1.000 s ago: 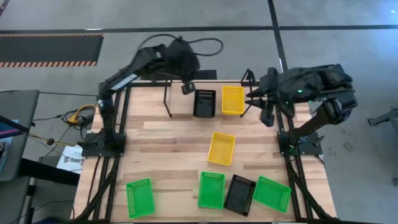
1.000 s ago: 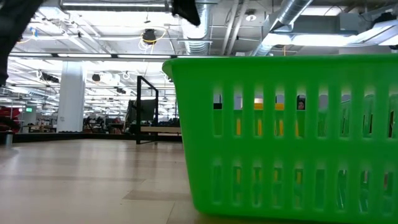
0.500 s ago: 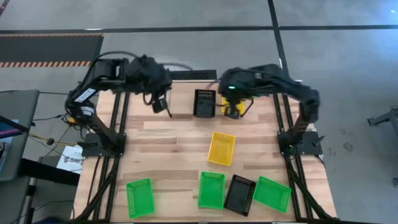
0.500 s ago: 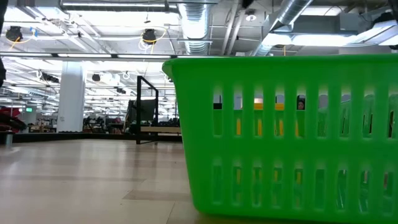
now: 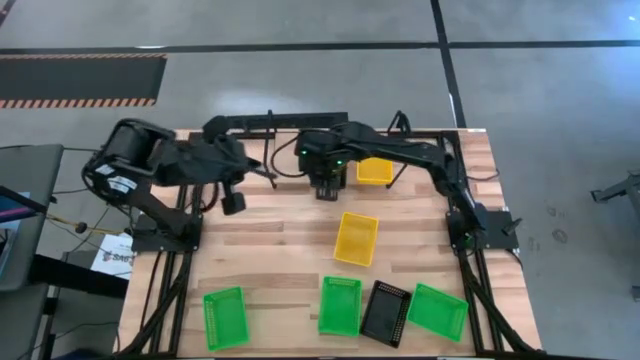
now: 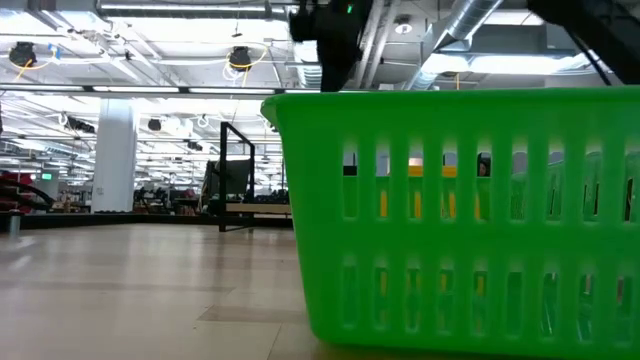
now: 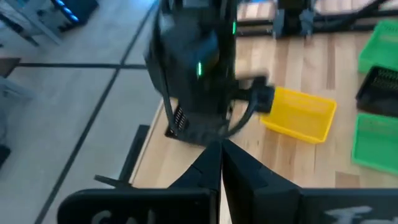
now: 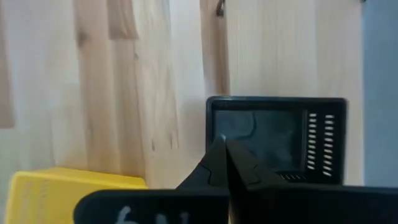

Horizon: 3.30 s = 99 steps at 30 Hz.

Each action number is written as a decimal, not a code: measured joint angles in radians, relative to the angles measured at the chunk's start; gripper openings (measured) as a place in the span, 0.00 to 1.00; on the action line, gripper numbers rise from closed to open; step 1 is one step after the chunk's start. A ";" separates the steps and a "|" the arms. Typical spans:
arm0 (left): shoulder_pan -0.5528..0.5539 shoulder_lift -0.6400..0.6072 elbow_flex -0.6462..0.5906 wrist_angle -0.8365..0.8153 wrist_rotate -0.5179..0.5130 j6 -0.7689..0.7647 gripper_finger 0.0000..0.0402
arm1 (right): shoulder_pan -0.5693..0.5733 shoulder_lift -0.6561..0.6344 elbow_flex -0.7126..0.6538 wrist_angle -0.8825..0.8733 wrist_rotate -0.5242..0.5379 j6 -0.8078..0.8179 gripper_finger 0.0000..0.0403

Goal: Stack baskets on shelf by color
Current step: Stack the left black bin on top of the black bin

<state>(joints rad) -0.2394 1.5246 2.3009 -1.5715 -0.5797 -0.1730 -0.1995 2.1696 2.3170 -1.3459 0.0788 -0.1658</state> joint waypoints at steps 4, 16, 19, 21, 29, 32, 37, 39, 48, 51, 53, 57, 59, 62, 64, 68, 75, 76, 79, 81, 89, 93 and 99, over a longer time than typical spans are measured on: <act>-0.061 -0.038 0.000 0.000 -0.031 -0.054 0.00 | -0.033 0.061 0.001 0.005 -0.031 0.000 0.00; -0.172 -0.080 0.000 0.000 -0.037 -0.120 0.00 | -0.101 0.138 0.003 -0.003 -0.138 0.044 0.00; -0.174 -0.079 0.000 0.000 -0.037 -0.120 0.00 | -0.115 0.143 -0.001 -0.072 -0.151 0.047 0.00; -0.174 -0.079 0.000 0.000 -0.036 -0.119 0.00 | -0.119 0.143 0.001 -0.088 -0.186 0.044 0.00; -0.174 -0.079 0.000 0.000 -0.037 -0.109 0.00 | -0.153 0.143 0.001 -0.081 -0.217 0.007 0.00; -0.174 -0.079 0.000 0.000 -0.037 -0.095 0.00 | -0.176 0.143 0.001 -0.035 -0.206 0.008 0.00; -0.174 -0.079 0.000 0.000 -0.038 -0.094 0.00 | -0.214 0.143 0.001 -0.050 -0.242 0.017 0.00; -0.174 -0.079 0.000 0.000 -0.038 -0.094 0.00 | -0.226 0.143 0.001 -0.073 -0.342 -0.021 0.00; -0.174 -0.079 0.000 0.000 -0.038 -0.098 0.00 | -0.238 0.142 0.001 -0.032 -0.329 -0.053 0.00; -0.174 -0.079 0.000 0.000 -0.038 -0.099 0.00 | -0.246 0.142 0.001 -0.018 -0.294 -0.052 0.00; -0.174 -0.079 0.000 0.000 -0.038 -0.099 0.00 | -0.247 0.142 0.001 -0.019 -0.284 -0.052 0.00; -0.174 -0.079 0.000 0.000 -0.038 -0.100 0.00 | -0.247 0.142 0.001 -0.020 -0.179 -0.044 0.00; -0.174 -0.079 0.000 0.000 -0.038 -0.100 0.00 | -0.251 0.142 0.001 -0.020 -0.153 -0.043 0.00; -0.174 -0.079 0.000 0.000 -0.038 -0.100 0.00 | -0.264 0.142 0.001 -0.024 -0.155 -0.037 0.00; -0.174 -0.079 0.000 0.000 -0.038 -0.100 0.00 | -0.277 0.140 -0.010 -0.020 -0.155 -0.034 0.00; -0.174 -0.079 0.000 0.000 -0.037 -0.105 0.00 | -0.302 0.141 -0.067 -0.020 -0.173 -0.018 0.00; -0.174 -0.079 0.000 0.001 -0.038 -0.105 0.00 | -0.297 0.141 -0.134 0.042 -0.187 -0.040 0.00; -0.174 -0.079 0.000 0.001 -0.038 -0.104 0.00 | -0.296 0.141 -0.134 0.046 -0.189 -0.043 0.00; -0.174 -0.079 0.000 0.001 -0.037 -0.105 0.00 | -0.298 0.141 -0.134 0.054 -0.198 -0.051 0.00; -0.174 -0.079 0.000 0.001 -0.038 -0.110 0.00 | -0.307 0.141 -0.134 0.055 -0.198 -0.053 0.00; -0.174 -0.079 0.000 0.001 -0.037 -0.111 0.00 | -0.360 0.141 -0.134 0.045 -0.196 -0.066 0.00; -0.174 -0.079 0.000 0.001 -0.037 -0.111 0.00 | -0.376 0.141 -0.134 0.045 -0.194 -0.072 0.00; -0.174 -0.079 0.000 0.001 -0.037 -0.111 0.00 | -0.399 0.141 -0.134 0.044 -0.194 -0.083 0.00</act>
<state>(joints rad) -0.4137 1.4460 2.3013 -1.5707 -0.6167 -0.2844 -0.5985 2.3108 2.1826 -1.3015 -0.1155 -0.2488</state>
